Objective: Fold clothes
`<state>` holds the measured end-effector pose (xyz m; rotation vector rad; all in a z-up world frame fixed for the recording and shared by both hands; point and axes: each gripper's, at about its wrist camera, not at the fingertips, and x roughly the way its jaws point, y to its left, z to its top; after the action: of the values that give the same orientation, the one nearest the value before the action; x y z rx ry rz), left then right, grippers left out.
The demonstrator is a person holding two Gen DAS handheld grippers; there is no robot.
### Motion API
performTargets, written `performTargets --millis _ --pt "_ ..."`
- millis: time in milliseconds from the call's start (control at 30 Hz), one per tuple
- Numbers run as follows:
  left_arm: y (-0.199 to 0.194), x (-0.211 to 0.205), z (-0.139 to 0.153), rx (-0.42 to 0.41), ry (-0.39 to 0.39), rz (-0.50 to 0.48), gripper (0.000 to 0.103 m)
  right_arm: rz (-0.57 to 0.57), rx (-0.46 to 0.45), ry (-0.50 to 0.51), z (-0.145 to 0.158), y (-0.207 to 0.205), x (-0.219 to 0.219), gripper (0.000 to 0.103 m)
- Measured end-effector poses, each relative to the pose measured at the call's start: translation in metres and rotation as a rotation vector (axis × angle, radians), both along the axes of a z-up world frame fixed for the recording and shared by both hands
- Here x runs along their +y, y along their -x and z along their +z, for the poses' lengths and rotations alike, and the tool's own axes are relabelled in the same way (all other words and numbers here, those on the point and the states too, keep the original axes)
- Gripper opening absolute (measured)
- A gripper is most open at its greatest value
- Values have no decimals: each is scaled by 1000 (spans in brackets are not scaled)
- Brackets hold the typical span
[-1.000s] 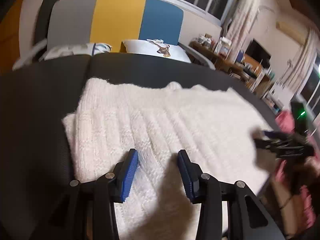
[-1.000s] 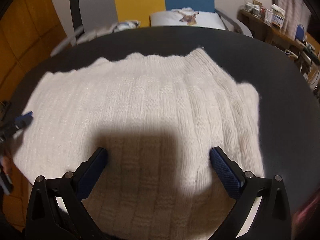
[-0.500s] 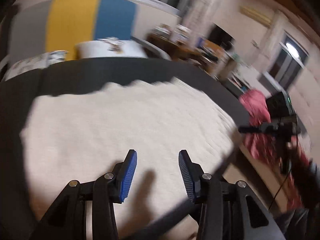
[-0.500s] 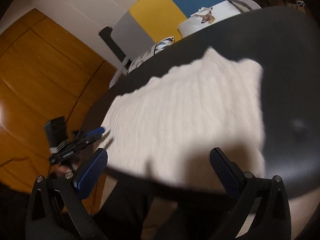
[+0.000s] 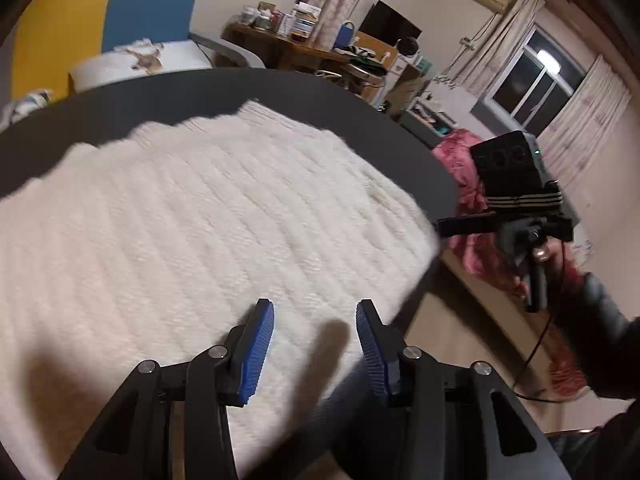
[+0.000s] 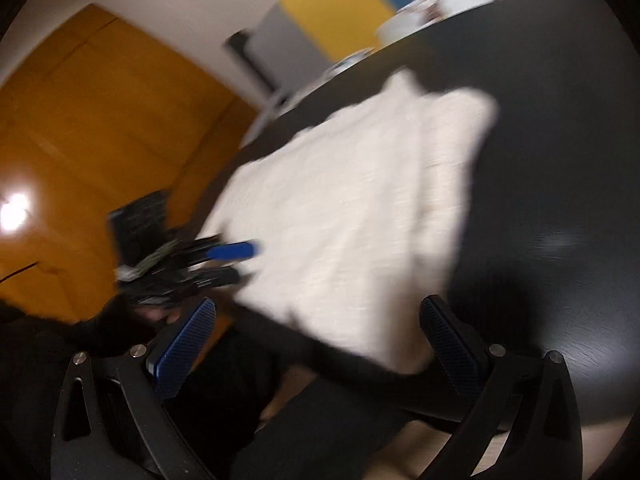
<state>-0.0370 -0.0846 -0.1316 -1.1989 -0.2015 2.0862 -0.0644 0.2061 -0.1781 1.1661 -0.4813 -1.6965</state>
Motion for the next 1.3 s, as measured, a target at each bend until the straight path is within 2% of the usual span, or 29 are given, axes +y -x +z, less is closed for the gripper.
performTargets --millis 33,133,233,300,367,467,500,533,600,633,667,700,767,800,833,867,933,1033,1100,1167,1233,1300 --pt "-2 2 0 -12 -28 -34 42 41 -6 -12 0 1 -2 103" --pt "-8 16 -14 -39 74 -112 40 145 -15 -102 0 4 -8 103" --pt "-16 21 -11 -41 84 -181 40 248 -23 -191 0 6 -14 101" --pt "-18 23 -6 -20 97 -201 37 317 -29 -250 0 7 -18 101" --pt "-13 19 1 -23 32 -184 37 356 -19 -309 3 7 -18 101" --pt "0 15 11 -6 -69 -123 43 276 59 -388 23 6 -12 101" --pt "5 17 11 -2 -64 -97 43 246 87 -382 33 4 -10 101" --pt "10 19 9 3 -50 -71 43 219 112 -362 42 0 -7 101" --pt "21 31 -5 -50 -22 -45 43 170 164 -330 56 -2 -12 101" --pt "24 39 -13 -88 0 -69 43 143 187 -333 59 -1 -17 101" --pt "21 50 -18 -90 39 -120 43 113 210 -342 61 1 -22 101" --pt "15 57 -17 -43 85 -149 43 96 209 -335 59 2 -26 101" --pt "5 64 -13 6 147 -179 43 132 153 -311 47 3 -39 101" --pt "3 62 -11 3 142 -183 42 156 134 -364 36 4 -47 101" --pt "4 56 -7 -20 98 -177 42 165 135 -424 26 3 -50 101" --pt "5 48 -3 -32 52 -162 42 168 143 -479 17 2 -52 101" --pt "6 29 7 -2 9 -86 43 152 135 -496 23 1 -50 101" --pt "5 -6 19 99 79 117 43 16 188 -497 48 4 -39 101" --pt "1 -29 20 90 64 209 44 -108 243 -506 66 10 -33 101" --pt "-9 -44 17 88 82 249 44 -207 237 -455 75 22 -27 101" --pt "-17 -51 7 89 133 243 44 -218 165 -366 68 39 -44 101" --pt "-25 -56 -1 109 164 234 43 -231 119 -327 62 55 -47 101"
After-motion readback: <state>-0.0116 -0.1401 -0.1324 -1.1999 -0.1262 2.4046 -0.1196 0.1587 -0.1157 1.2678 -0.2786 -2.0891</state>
